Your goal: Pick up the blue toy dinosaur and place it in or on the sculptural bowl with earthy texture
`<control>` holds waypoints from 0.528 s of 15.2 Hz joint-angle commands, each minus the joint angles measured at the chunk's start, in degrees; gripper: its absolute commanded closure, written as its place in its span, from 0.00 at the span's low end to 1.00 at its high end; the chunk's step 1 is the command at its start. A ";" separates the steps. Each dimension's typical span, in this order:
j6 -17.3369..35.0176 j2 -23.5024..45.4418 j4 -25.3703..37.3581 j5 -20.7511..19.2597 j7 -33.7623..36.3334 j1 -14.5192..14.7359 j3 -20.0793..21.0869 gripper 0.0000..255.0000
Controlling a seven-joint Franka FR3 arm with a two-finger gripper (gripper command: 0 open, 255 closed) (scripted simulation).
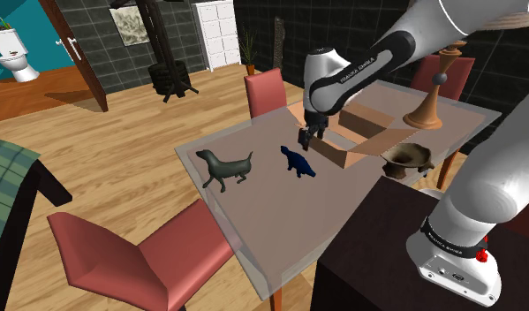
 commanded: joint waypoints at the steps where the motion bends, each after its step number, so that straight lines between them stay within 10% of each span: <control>1: 3.24 5.08 2.00 -0.31 1.11 -0.48 -0.24 0.00; 8: 11.51 21.21 10.19 -0.67 4.26 -1.57 -1.50 0.00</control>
